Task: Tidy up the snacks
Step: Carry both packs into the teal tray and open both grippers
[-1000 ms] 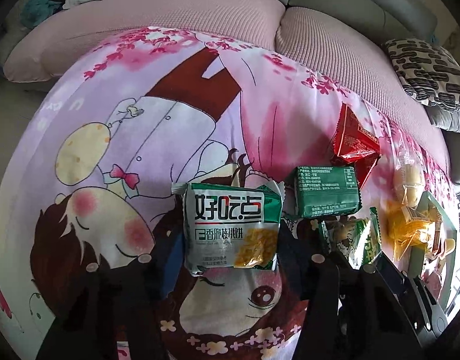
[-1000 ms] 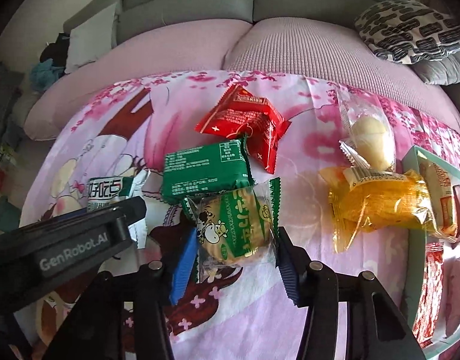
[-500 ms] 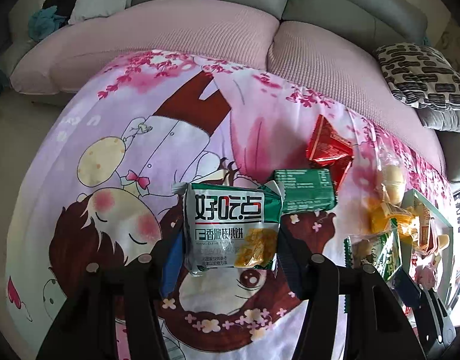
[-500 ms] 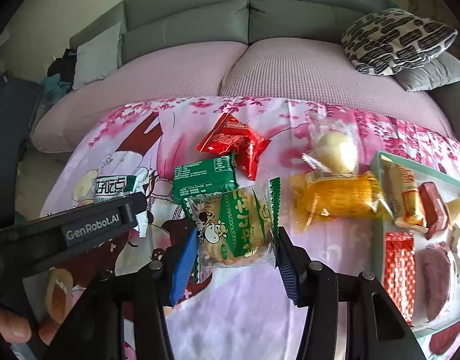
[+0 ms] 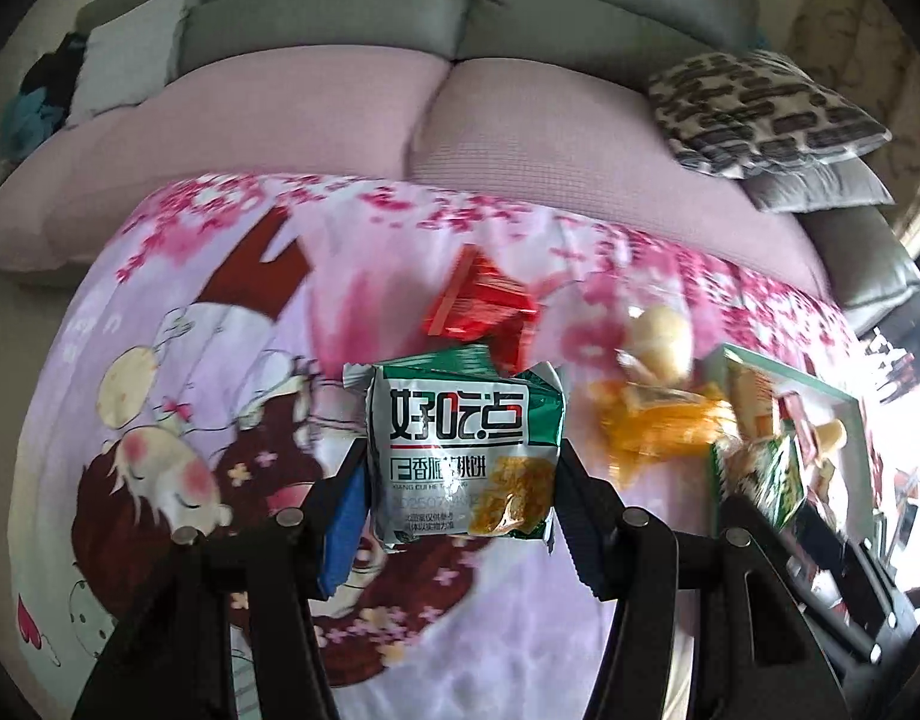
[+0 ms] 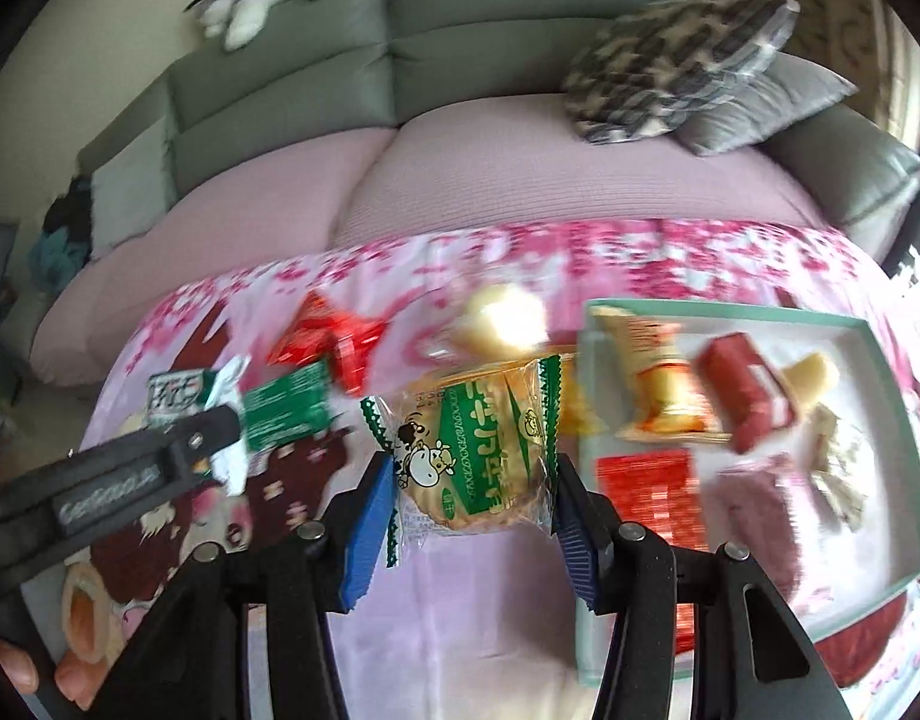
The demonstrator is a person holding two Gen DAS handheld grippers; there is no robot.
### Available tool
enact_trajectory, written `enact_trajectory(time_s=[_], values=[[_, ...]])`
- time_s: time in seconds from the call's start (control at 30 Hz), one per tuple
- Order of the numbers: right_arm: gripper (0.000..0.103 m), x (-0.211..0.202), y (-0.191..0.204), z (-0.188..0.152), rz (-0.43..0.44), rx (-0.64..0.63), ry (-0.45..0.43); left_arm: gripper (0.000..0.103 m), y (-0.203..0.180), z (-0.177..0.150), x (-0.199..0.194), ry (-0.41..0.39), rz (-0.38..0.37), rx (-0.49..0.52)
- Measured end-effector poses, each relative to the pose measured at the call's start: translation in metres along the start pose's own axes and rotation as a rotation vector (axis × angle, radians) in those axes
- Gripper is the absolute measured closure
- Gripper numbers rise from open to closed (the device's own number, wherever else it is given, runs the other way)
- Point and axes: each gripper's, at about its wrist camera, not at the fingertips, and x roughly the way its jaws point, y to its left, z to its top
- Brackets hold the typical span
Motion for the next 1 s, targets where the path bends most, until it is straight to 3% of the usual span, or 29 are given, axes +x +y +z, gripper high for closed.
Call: enact_trajectory(time_s=[0.53,0.8,1.0], values=[[0.049,-0.024,-0.137,0.000,-0.170,0.294,-0.049,0.044,-0.108,-0.021,-0.003,0.018,-0.107,0.251],[0.049,-0.025,-0.196,-0.011,-0.214,0.439,-0.044,0.044,-0.165,-0.039,0.010,0.051,-0.143,0.388],[0.049,-0.021,-0.224,-0.018,-0.243,0.493,-0.030,0.043,-0.191,-0.042,0.029,0.079,-0.150,0.416]])
